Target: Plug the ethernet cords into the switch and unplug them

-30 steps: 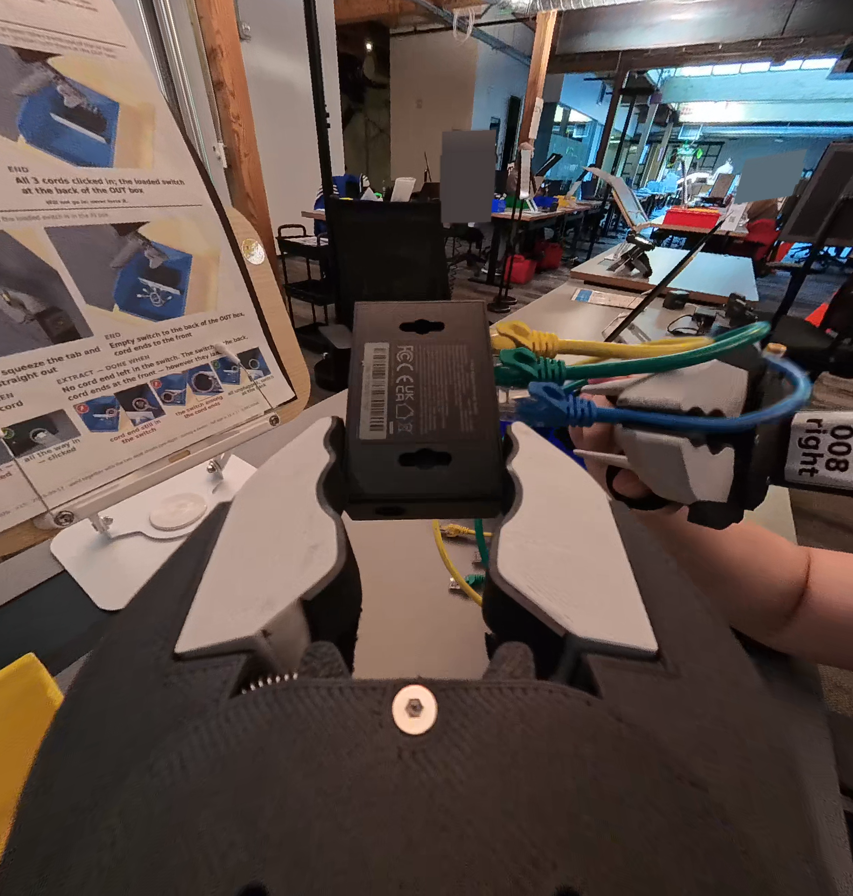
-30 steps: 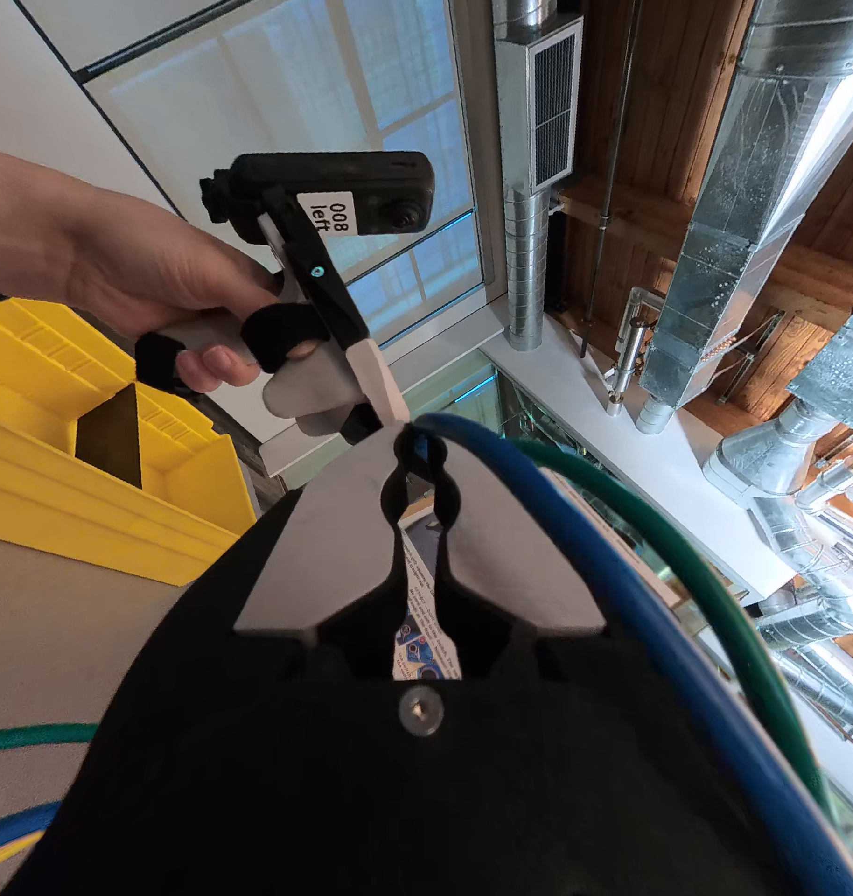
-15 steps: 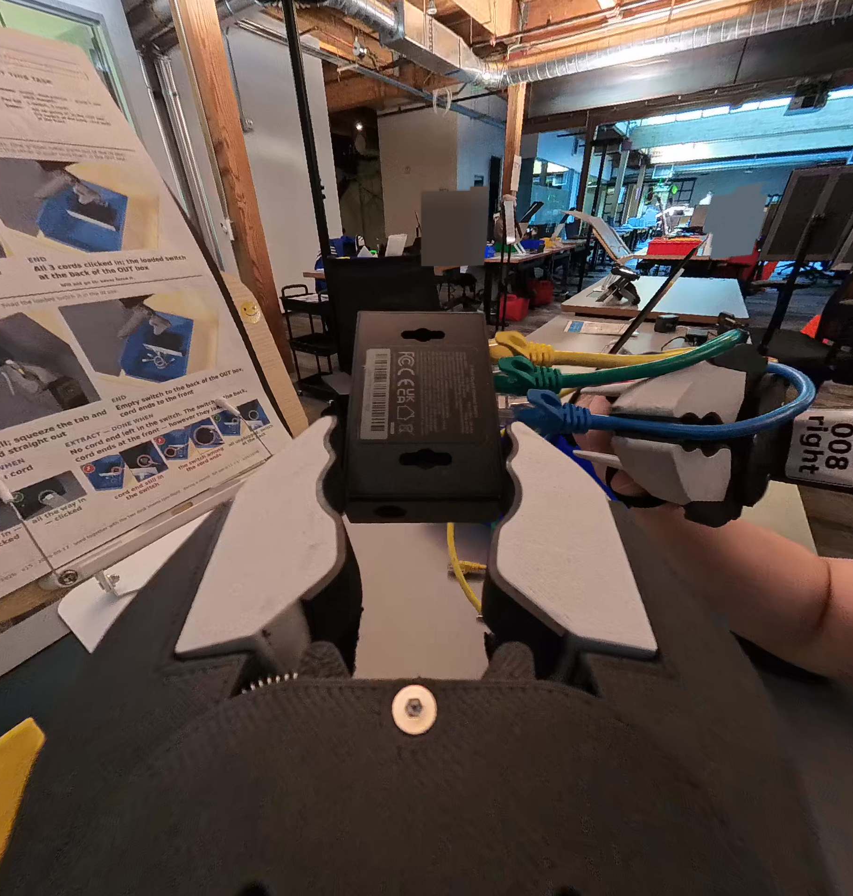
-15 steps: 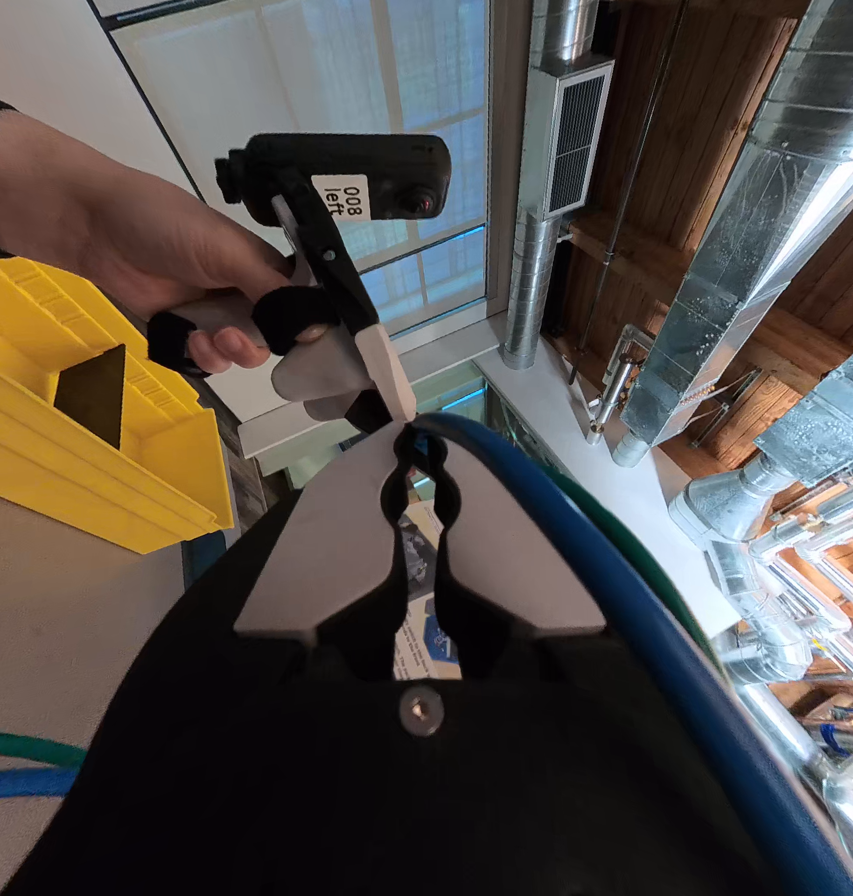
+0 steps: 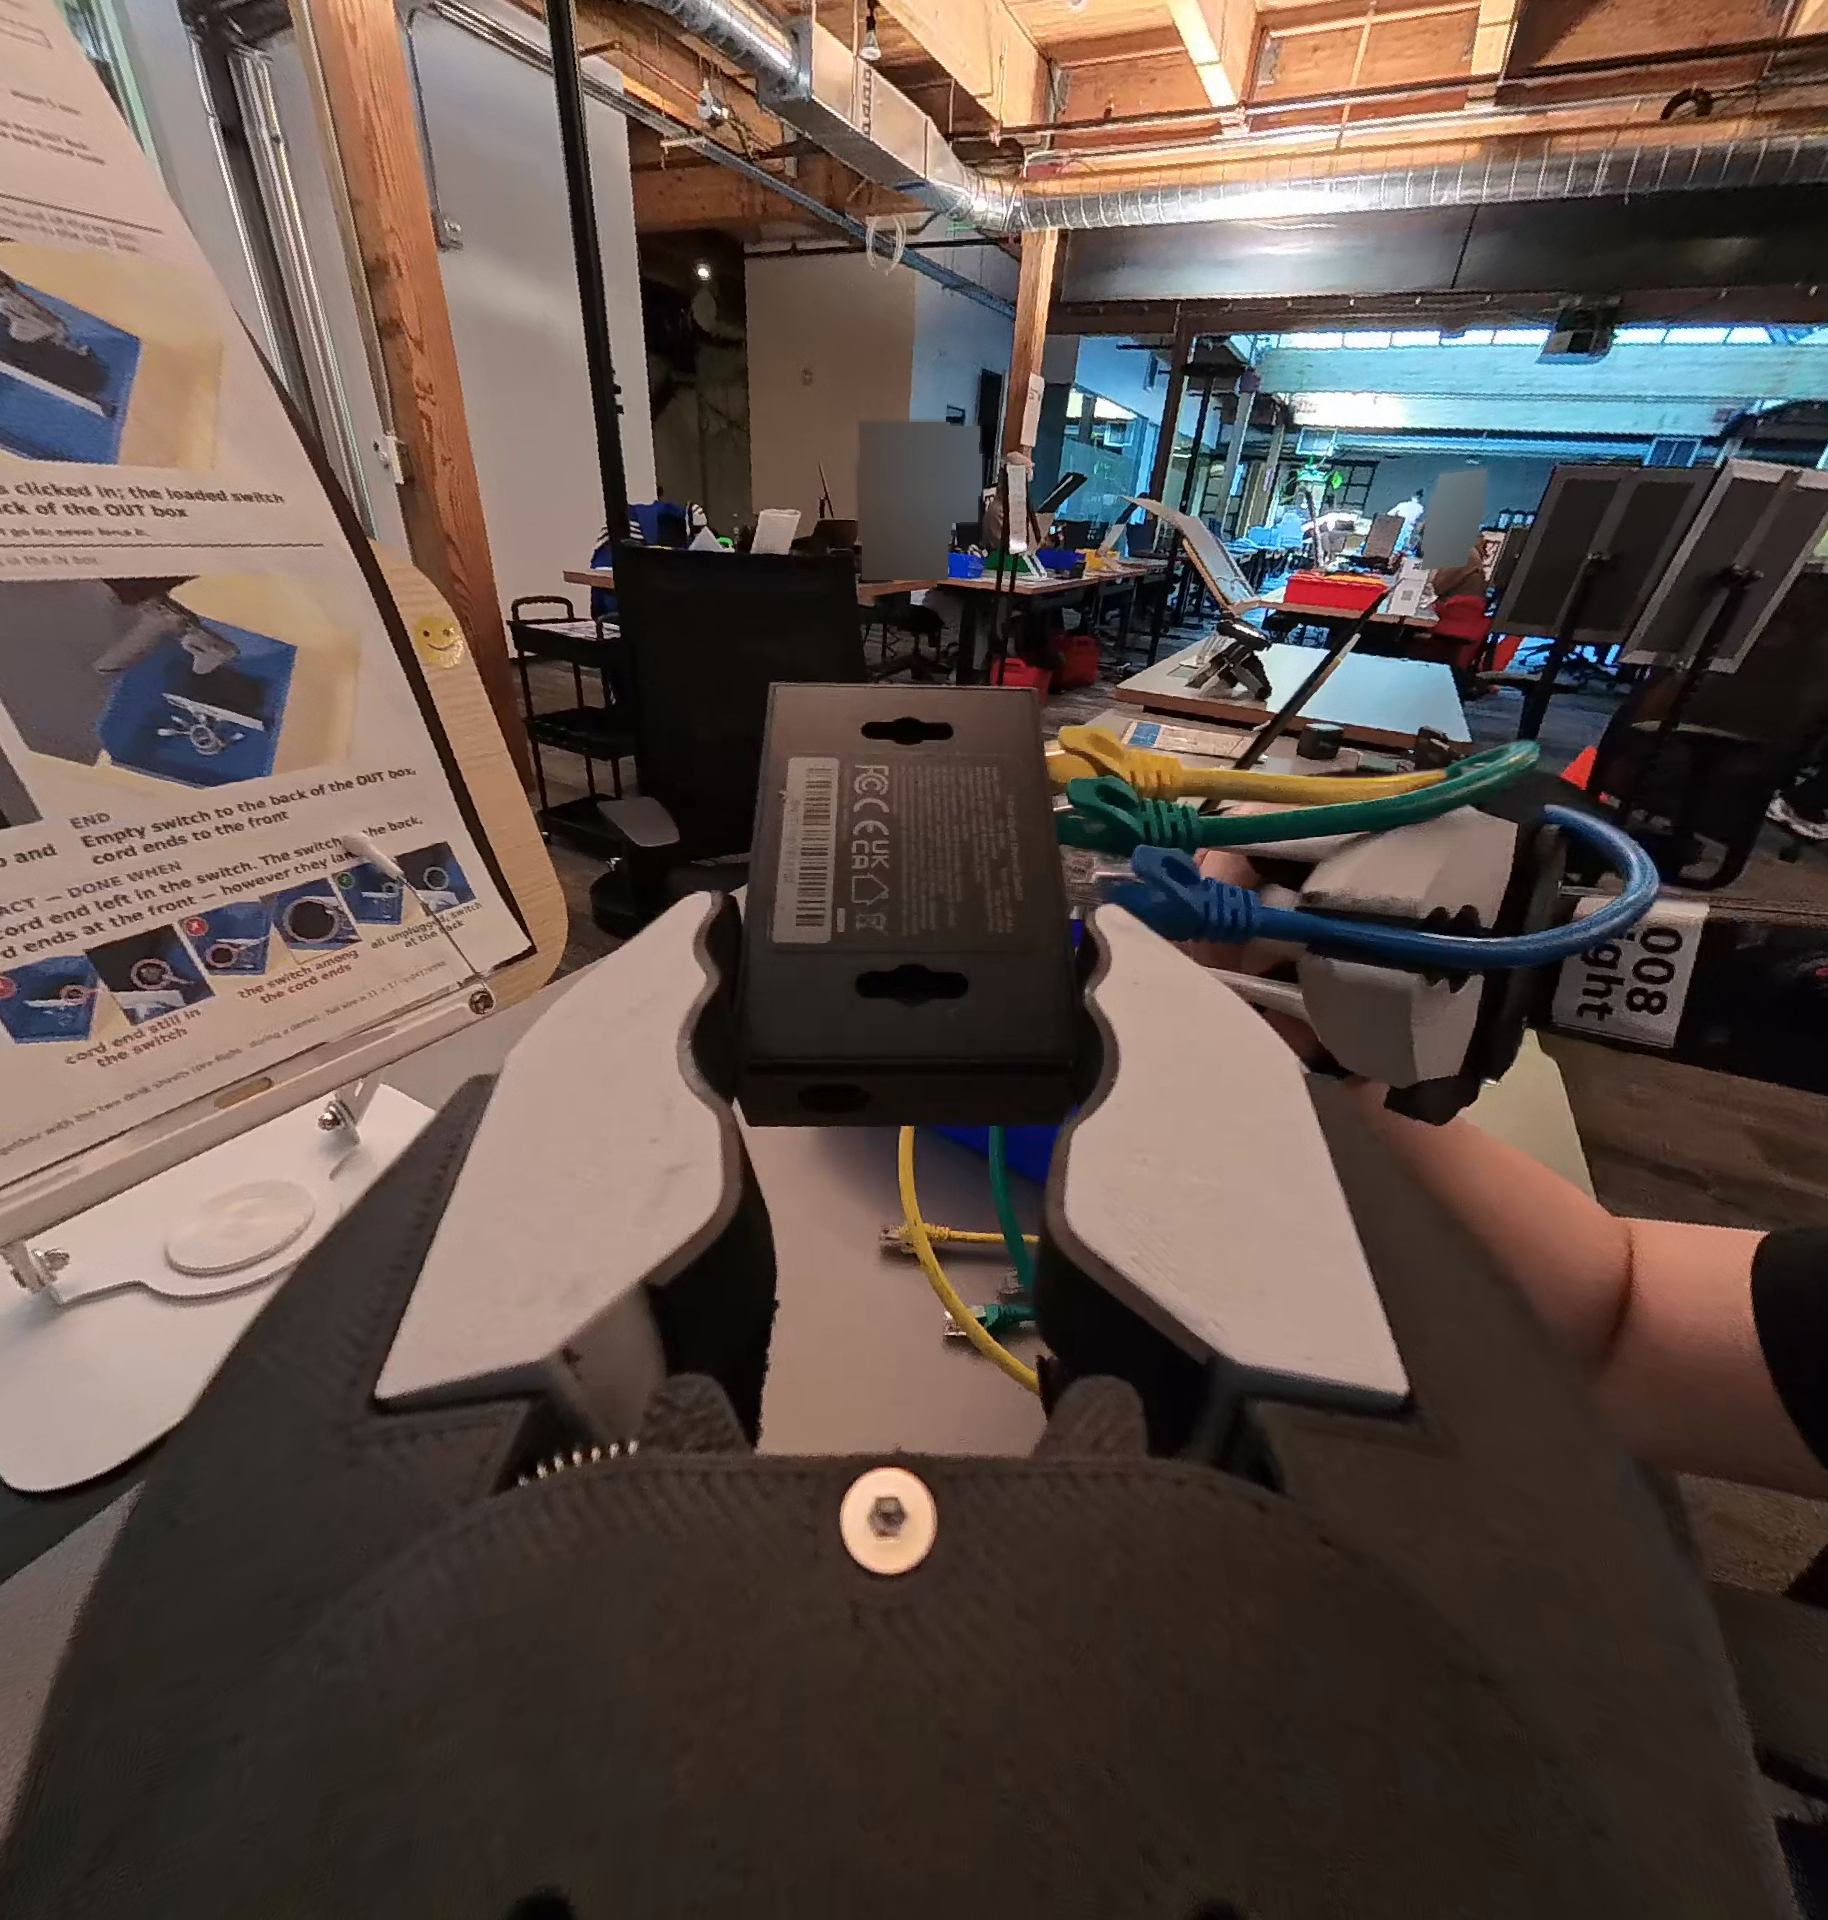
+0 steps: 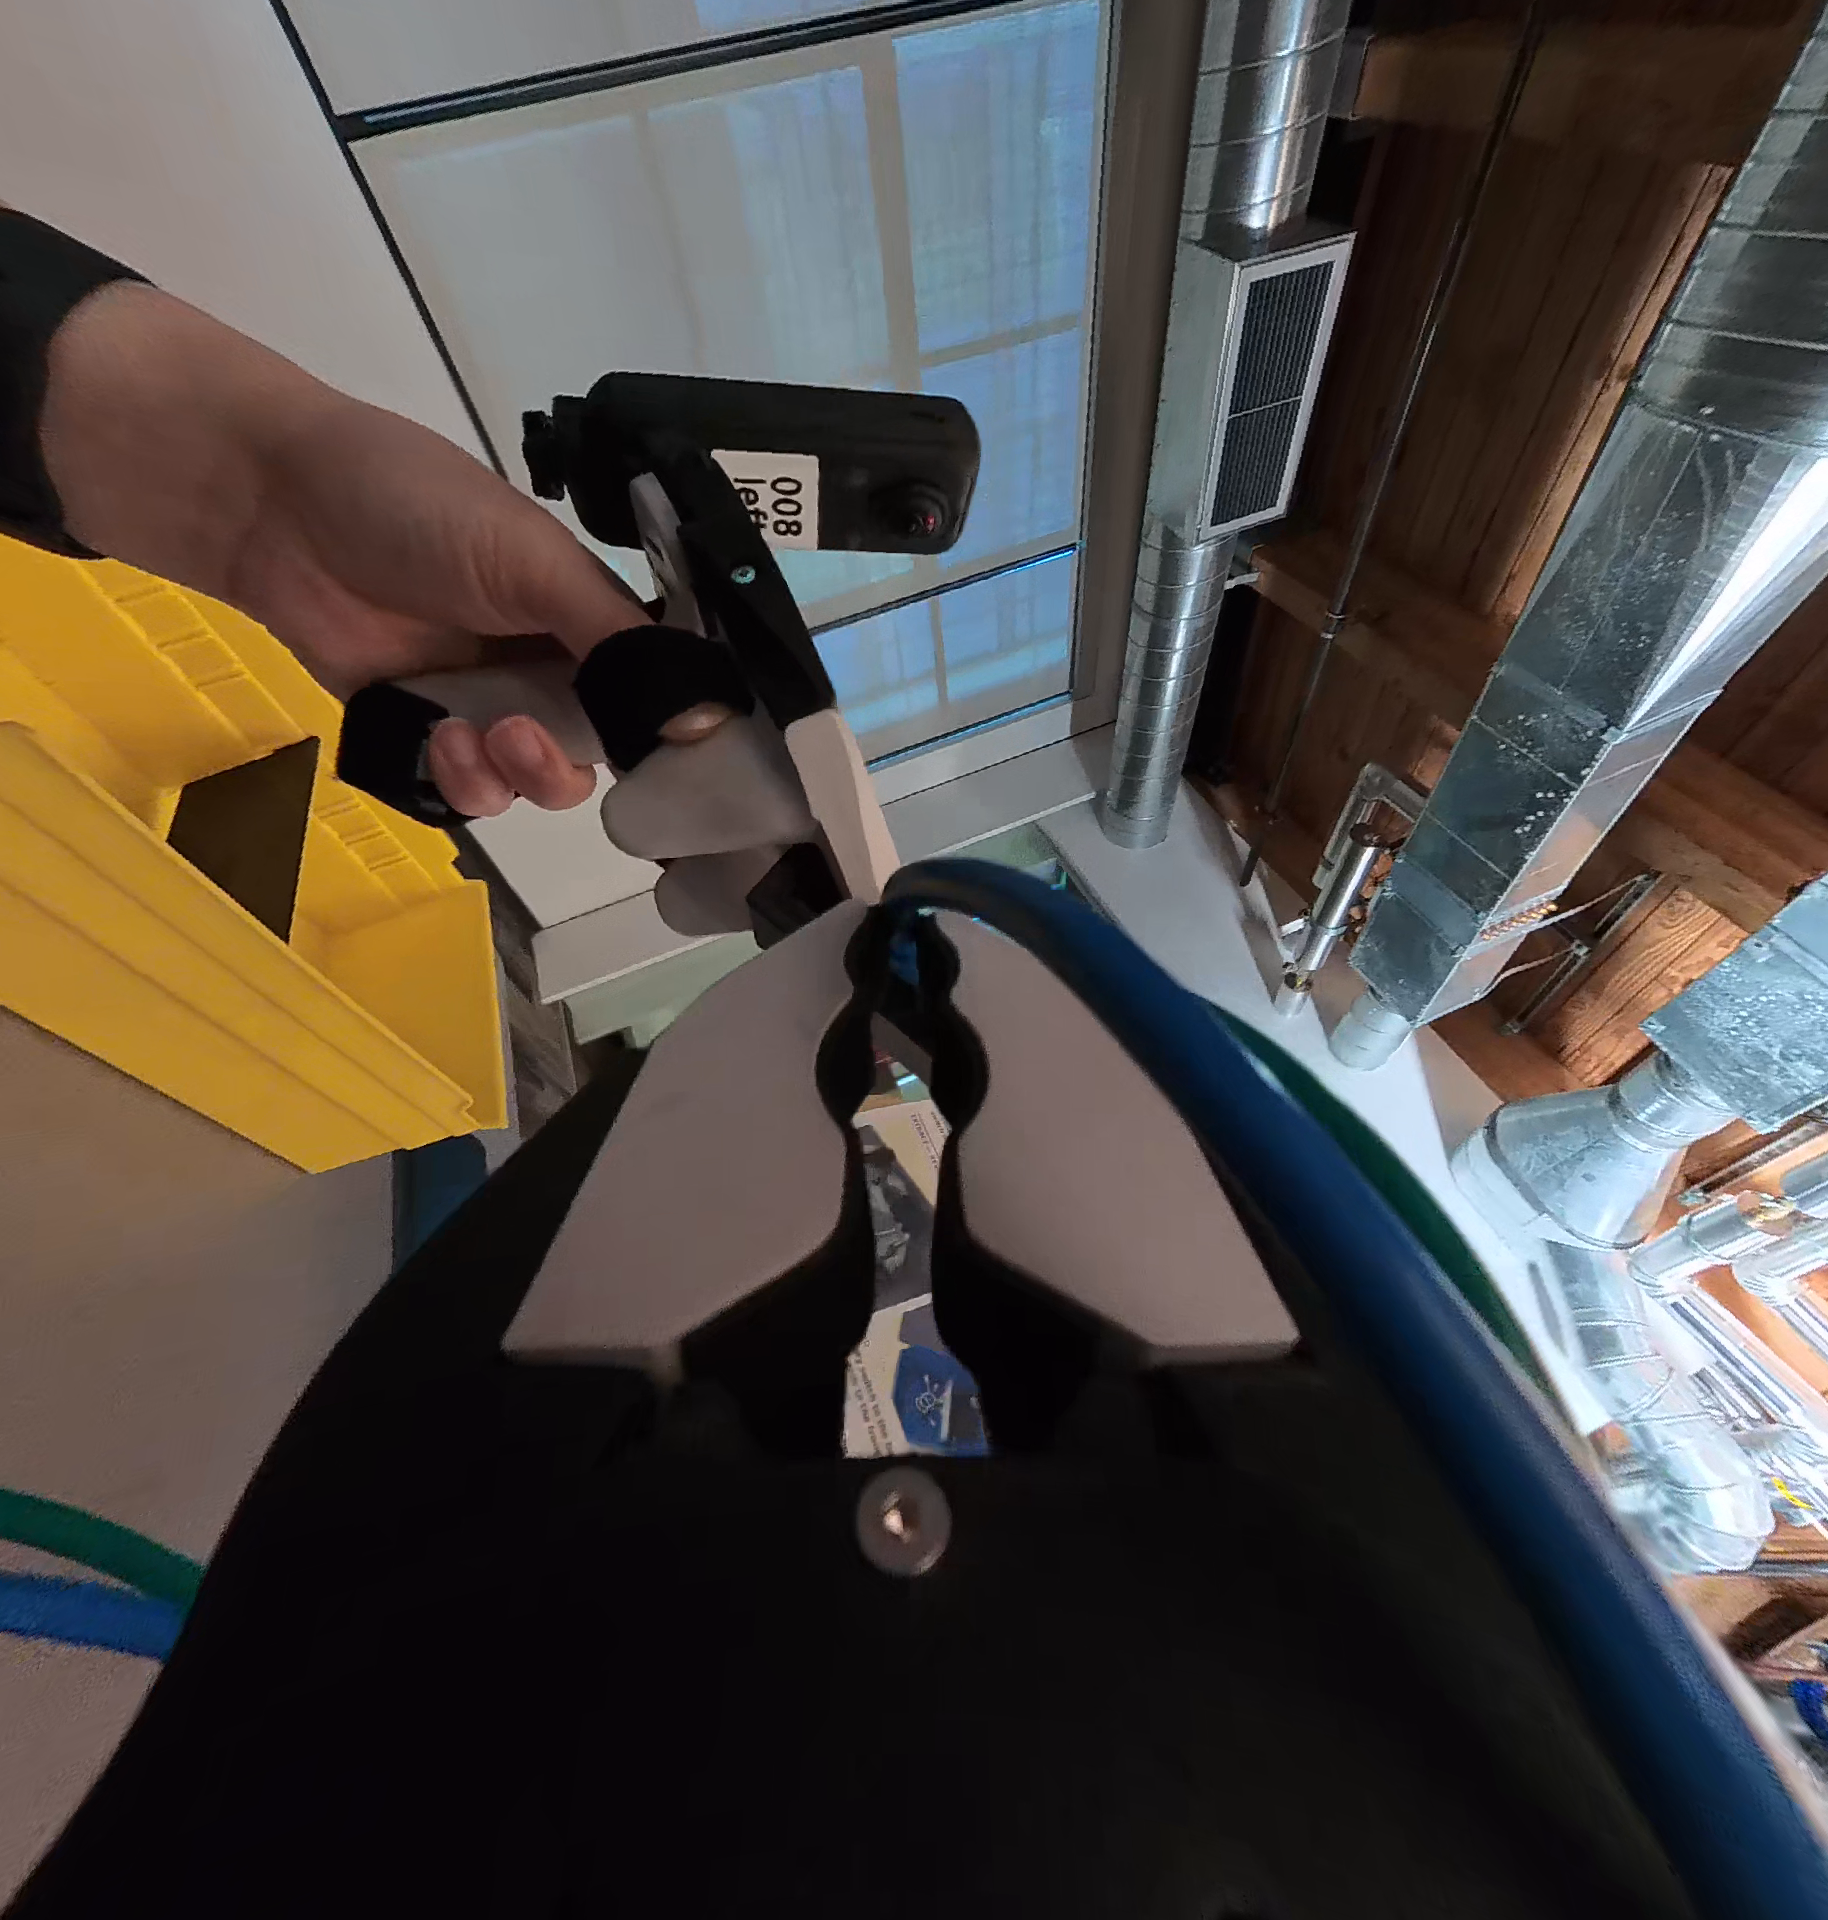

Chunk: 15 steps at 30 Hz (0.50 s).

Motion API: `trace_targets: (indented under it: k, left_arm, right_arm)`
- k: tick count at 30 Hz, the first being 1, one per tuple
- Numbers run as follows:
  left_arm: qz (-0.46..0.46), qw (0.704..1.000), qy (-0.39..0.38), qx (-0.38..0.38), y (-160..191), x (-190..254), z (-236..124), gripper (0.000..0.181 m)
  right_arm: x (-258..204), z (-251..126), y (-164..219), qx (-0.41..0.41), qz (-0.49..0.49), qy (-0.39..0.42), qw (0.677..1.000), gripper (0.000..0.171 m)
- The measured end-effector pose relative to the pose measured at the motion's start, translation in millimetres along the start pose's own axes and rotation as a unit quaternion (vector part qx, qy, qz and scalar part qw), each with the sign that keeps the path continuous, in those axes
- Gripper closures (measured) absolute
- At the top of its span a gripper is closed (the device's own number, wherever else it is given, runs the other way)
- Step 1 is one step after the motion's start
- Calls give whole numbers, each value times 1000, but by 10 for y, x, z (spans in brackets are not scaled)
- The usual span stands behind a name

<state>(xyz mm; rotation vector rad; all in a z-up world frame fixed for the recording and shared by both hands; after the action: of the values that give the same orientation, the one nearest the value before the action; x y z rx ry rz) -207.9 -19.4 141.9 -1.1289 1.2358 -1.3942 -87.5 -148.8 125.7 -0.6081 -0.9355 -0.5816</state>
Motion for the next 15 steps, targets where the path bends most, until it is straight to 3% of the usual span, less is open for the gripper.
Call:
trace_targets:
  k: [8, 15]
  left_arm:
    - [12, 1000, 13, 21, -19, 26, -8, 121]
    - [29, 999, 22, 32, -4, 43, 8, 121]
  right_arm:
    - [66, -4, 11, 13, 71, -7, 997, 165]
    - [82, -4, 20, 0, 61, -6, 998, 165]
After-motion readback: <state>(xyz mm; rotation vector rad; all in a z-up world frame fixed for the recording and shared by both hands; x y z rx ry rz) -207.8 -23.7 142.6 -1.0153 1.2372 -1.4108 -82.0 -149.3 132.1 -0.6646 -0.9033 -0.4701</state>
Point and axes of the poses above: each gripper's, where its closed fingertips meet, z out along the fingers, y out of its underside, x = y × z across the jaws, the point moved 8 cm from there along -z, back along the fingers, and after that the axes turned 8 degrees about y, right-handed, at the moved point
